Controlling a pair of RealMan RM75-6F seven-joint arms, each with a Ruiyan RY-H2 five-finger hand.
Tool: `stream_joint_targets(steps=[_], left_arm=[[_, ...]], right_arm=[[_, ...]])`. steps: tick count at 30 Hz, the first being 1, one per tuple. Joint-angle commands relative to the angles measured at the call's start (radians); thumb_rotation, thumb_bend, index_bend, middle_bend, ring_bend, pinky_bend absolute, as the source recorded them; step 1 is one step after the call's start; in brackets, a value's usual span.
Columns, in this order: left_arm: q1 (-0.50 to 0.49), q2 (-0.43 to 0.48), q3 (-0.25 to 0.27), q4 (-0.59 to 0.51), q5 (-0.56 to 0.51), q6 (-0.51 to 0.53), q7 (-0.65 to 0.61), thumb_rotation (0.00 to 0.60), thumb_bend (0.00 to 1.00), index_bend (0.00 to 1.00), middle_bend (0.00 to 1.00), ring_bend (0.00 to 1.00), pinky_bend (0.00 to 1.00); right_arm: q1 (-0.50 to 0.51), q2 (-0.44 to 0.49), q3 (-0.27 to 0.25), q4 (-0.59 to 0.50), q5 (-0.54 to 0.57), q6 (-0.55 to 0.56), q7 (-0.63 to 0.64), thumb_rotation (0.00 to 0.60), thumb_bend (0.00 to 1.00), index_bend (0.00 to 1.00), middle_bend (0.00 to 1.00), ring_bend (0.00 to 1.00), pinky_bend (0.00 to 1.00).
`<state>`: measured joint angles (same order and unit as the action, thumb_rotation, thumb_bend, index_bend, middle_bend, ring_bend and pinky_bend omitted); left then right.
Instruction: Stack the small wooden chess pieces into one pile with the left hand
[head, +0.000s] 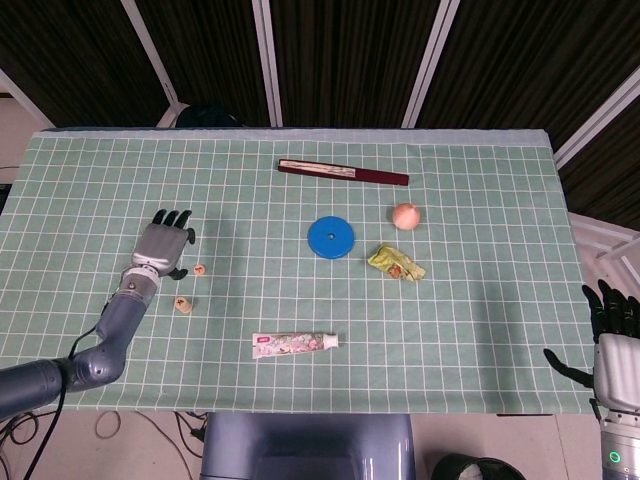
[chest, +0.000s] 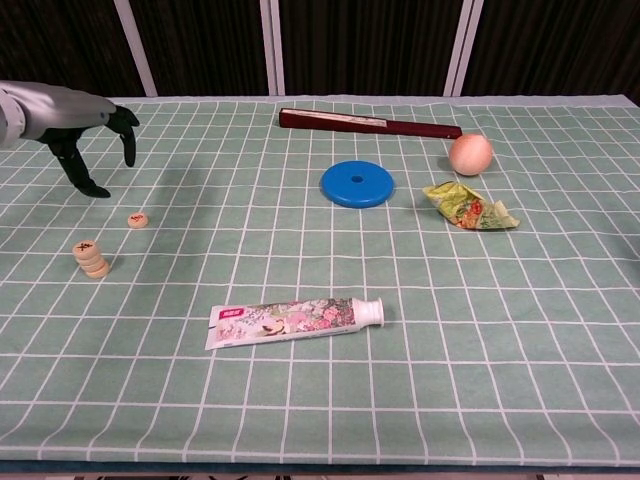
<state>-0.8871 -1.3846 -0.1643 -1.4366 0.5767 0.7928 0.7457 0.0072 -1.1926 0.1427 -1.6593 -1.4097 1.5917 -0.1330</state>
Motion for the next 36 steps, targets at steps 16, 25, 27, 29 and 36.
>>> stream_joint_targets(steps=[16,25,27,29,36], left_arm=[[-0.019,-0.139,0.066,0.155,0.076,0.024,-0.074,0.6,0.23,0.41,0.0,0.0,0.0],[-0.019,-0.15,0.078,0.167,0.085,0.032,-0.077,0.6,0.24,0.42,0.0,0.0,0.0],[-0.019,-0.152,0.08,0.17,0.086,0.031,-0.078,0.6,0.24,0.42,0.0,0.0,0.0],[-0.019,-0.155,0.082,0.173,0.087,0.03,-0.08,0.6,0.24,0.42,0.0,0.0,0.0],[-0.015,-0.167,0.089,0.185,0.094,0.034,-0.083,0.6,0.24,0.43,0.0,0.0,0.0]], right_arm=[[0.002,0.002,0.003,0.002,0.007,-0.005,0.006,0.6,0.23,0.08,0.01,0.0,0.0],[0.003,0.002,0.004,0.001,0.011,-0.007,0.006,0.6,0.23,0.08,0.01,0.0,0.0],[0.003,0.002,0.004,0.001,0.011,-0.007,0.006,0.6,0.23,0.08,0.01,0.0,0.0],[0.003,0.002,0.005,0.001,0.011,-0.007,0.006,0.6,0.23,0.08,0.01,0.0,0.0],[0.003,0.002,0.004,0.001,0.011,-0.007,0.008,0.6,0.23,0.08,0.01,0.0,0.0]])
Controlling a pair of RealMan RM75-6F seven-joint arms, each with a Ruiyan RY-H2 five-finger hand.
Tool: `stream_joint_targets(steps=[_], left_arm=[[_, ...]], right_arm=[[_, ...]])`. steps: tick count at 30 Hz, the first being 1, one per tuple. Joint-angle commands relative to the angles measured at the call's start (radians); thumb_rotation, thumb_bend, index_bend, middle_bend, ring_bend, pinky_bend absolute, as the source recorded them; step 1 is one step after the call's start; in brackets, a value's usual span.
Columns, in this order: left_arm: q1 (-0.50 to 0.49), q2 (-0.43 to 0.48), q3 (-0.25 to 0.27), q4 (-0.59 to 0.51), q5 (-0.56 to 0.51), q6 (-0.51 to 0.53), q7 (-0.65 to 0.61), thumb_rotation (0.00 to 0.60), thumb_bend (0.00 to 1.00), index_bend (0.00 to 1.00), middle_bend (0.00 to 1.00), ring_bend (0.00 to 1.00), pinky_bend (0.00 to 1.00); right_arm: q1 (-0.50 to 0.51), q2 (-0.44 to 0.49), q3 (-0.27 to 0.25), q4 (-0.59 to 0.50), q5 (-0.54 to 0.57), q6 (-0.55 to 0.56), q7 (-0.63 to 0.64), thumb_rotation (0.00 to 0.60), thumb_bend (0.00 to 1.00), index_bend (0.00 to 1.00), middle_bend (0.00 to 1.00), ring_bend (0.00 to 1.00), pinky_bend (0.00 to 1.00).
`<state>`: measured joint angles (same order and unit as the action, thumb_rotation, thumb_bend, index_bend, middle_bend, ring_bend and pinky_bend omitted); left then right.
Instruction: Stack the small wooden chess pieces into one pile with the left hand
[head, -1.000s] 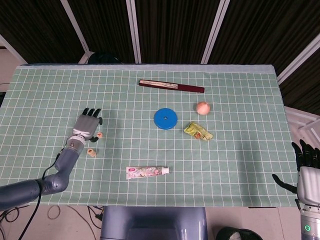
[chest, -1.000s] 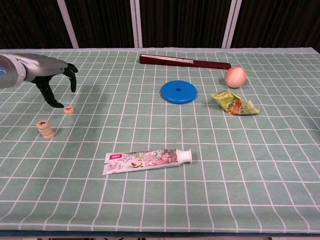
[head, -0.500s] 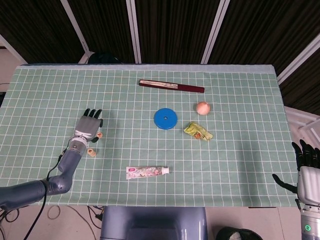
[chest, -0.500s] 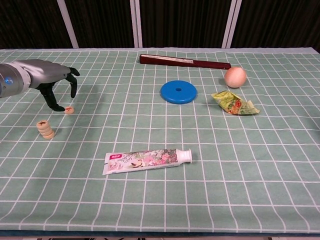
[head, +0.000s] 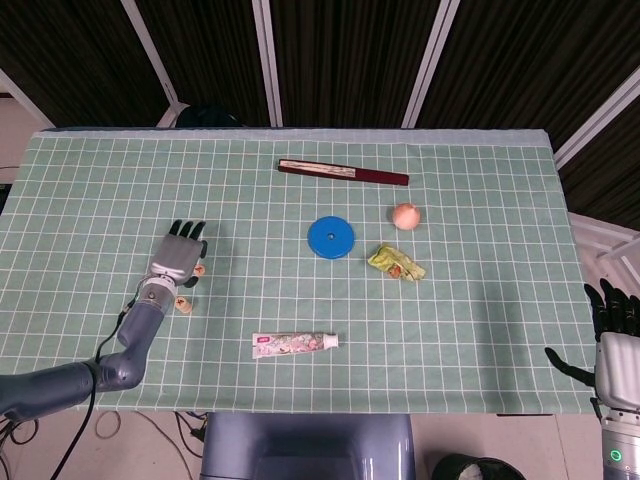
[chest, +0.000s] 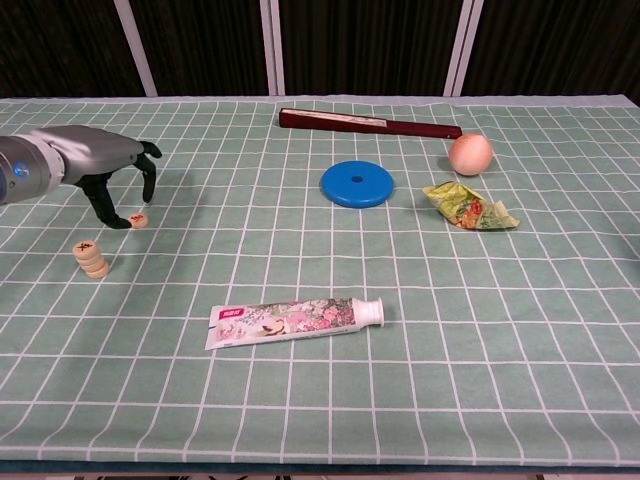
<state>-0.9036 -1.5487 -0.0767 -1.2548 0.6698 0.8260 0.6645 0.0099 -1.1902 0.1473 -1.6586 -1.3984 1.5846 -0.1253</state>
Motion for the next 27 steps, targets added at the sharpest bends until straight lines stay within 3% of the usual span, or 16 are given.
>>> stream_joint_targets(steps=[1,27], left_arm=[[0.002,-0.004,0.001,0.005,0.001,0.0,-0.003,0.6,0.24,0.43,0.0,0.0,0.0],[0.007,-0.034,0.012,0.042,0.011,0.009,0.019,0.6,0.27,0.48,0.01,0.0,0.0]], right_arm=[[0.0,0.0,0.0,0.0,0.0,0.0,0.0,0.6,0.23,0.08,0.01,0.0,0.0],[0.0,0.003,0.001,-0.005,0.009,-0.006,0.007,0.6,0.23,0.08,0.01,0.0,0.0]])
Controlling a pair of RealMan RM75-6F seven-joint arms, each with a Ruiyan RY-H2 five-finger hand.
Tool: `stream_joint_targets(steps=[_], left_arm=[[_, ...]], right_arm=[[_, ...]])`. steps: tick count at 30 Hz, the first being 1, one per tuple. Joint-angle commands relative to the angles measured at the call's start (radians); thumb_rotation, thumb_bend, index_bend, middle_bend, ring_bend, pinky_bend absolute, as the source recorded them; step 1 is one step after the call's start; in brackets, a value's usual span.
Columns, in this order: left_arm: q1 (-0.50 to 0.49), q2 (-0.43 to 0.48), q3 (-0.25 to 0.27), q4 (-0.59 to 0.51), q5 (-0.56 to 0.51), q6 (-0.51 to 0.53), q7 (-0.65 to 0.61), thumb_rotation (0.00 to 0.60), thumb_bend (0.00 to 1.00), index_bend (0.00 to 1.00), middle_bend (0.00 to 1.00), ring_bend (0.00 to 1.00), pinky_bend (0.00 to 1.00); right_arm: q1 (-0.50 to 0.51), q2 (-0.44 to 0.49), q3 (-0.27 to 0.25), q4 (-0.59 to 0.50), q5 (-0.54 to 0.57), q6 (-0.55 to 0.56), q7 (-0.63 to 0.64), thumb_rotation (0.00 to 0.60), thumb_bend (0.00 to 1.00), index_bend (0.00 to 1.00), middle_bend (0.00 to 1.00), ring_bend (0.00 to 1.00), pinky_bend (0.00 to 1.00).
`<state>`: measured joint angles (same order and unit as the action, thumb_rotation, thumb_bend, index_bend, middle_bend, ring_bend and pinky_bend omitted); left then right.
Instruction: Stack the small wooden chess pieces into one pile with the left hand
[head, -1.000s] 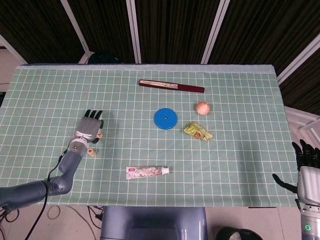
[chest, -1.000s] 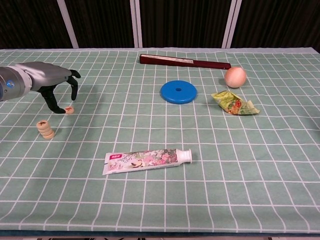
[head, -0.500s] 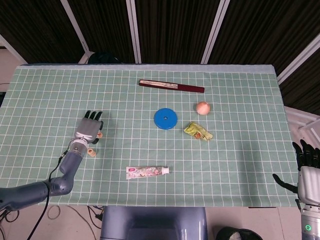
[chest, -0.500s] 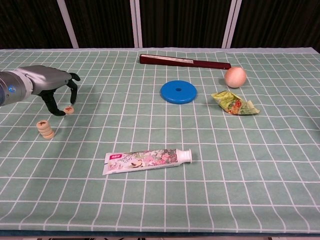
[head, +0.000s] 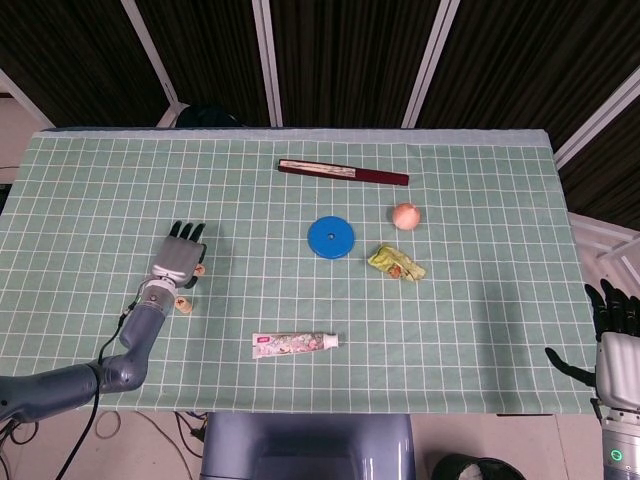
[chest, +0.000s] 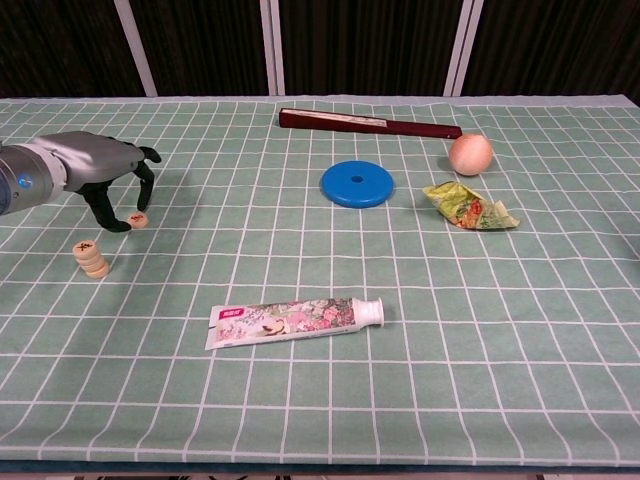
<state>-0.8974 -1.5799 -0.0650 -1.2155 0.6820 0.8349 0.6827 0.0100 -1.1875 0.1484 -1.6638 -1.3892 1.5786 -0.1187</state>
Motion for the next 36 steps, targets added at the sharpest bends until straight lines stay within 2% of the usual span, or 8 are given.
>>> stream_joint_targets(steps=[1,36], left_arm=[[0.001,-0.005,-0.001,0.005,-0.001,0.001,0.0,0.6,0.27,0.48,0.01,0.0,0.0],[0.003,-0.035,0.0,0.031,0.016,0.01,0.044,0.6,0.31,0.49,0.01,0.0,0.0]], right_arm=[[0.0,0.0,0.0,0.0,0.0,0.0,0.0,0.6,0.23,0.08,0.01,0.0,0.0],[0.001,0.004,0.001,-0.004,0.009,-0.008,0.004,0.6,0.23,0.08,0.01,0.0,0.0]])
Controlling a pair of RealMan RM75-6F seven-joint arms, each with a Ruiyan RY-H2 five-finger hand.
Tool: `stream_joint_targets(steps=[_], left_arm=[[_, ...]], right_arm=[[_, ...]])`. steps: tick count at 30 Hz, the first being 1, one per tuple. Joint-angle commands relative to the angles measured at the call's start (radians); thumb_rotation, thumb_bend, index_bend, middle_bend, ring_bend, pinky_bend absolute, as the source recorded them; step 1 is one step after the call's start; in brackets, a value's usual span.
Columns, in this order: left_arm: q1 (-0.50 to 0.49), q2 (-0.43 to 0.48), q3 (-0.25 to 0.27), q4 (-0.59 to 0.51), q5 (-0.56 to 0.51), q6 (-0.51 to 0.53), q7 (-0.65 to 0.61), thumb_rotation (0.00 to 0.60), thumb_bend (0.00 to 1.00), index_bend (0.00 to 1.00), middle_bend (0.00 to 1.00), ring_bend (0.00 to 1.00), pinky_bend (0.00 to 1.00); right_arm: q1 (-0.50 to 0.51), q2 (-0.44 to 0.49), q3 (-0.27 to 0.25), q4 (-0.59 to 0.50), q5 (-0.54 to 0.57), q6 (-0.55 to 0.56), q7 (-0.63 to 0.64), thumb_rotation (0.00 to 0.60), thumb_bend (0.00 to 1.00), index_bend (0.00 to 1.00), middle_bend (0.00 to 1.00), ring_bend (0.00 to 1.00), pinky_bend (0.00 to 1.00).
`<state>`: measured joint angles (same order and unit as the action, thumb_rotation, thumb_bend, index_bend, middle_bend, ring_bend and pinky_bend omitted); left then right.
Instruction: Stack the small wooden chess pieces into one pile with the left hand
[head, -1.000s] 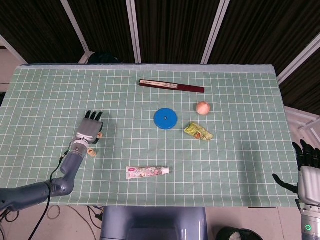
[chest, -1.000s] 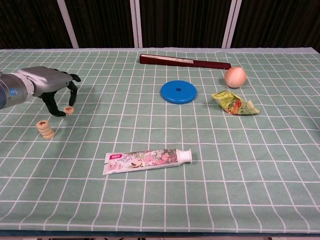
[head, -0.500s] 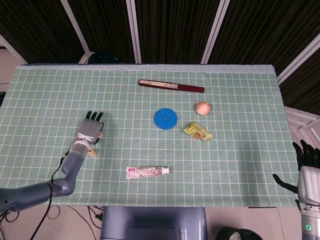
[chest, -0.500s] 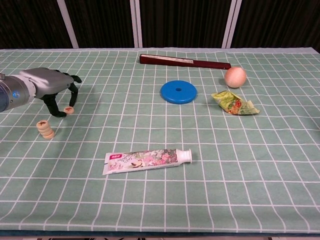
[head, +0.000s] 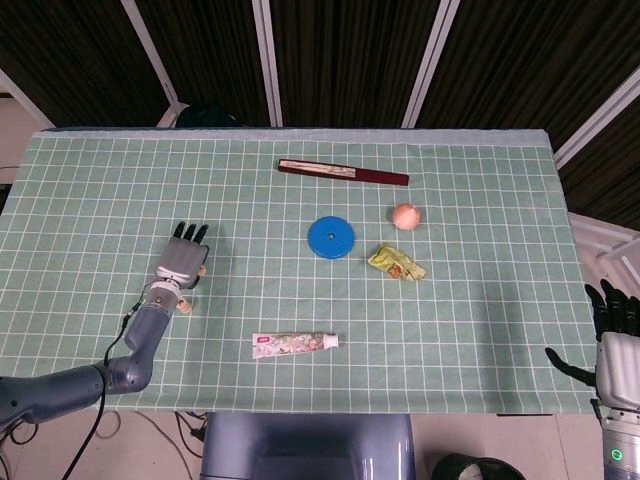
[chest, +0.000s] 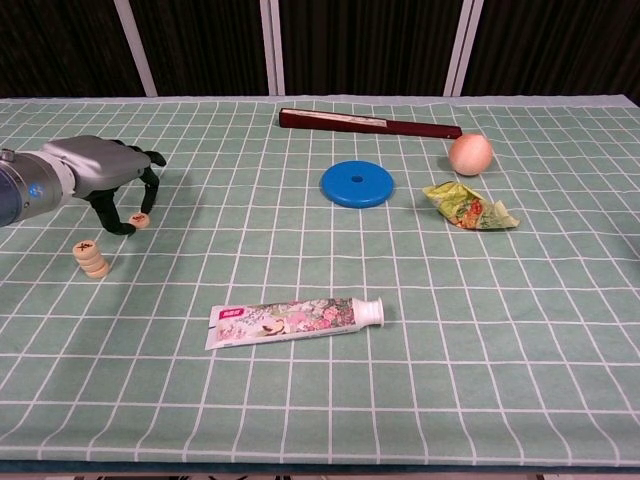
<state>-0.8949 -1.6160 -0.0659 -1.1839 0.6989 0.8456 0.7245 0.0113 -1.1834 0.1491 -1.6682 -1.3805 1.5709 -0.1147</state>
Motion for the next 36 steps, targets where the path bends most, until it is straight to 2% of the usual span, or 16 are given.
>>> stream_joint_targets(steps=[1,9,16,23,29,36], left_arm=[[0.0,0.001,0.001,-0.001,0.0,-0.001,0.004,0.6,0.31,0.49,0.01,0.0,0.0],[0.003,0.003,0.001,-0.004,0.002,0.002,0.009,0.6,0.32,0.5,0.01,0.0,0.0],[0.008,0.059,-0.017,-0.093,0.034,0.048,0.0,0.6,0.32,0.5,0.01,0.0,0.0],[0.039,0.185,-0.011,-0.266,0.101,0.116,-0.016,0.6,0.32,0.5,0.01,0.0,0.0],[0.094,0.315,0.012,-0.42,0.191,0.162,-0.082,0.6,0.32,0.5,0.01,0.0,0.0],[0.152,0.406,0.057,-0.502,0.297,0.183,-0.151,0.6,0.32,0.5,0.02,0.0,0.0]], right_arm=[[0.0,0.0,0.0,0.0,0.0,-0.001,0.001,0.6,0.23,0.08,0.01,0.0,0.0],[0.0,0.001,0.0,-0.002,0.003,-0.001,0.002,0.6,0.23,0.08,0.01,0.0,0.0],[0.0,0.002,0.0,-0.003,0.001,0.0,0.003,0.6,0.23,0.08,0.01,0.0,0.0],[-0.001,0.002,0.0,-0.004,0.002,0.0,0.004,0.6,0.23,0.08,0.01,0.0,0.0],[-0.001,0.003,0.001,-0.007,0.004,0.0,0.002,0.6,0.23,0.08,0.01,0.0,0.0],[-0.002,0.003,-0.001,-0.01,0.003,0.001,0.002,0.6,0.23,0.08,0.01,0.0,0.0]])
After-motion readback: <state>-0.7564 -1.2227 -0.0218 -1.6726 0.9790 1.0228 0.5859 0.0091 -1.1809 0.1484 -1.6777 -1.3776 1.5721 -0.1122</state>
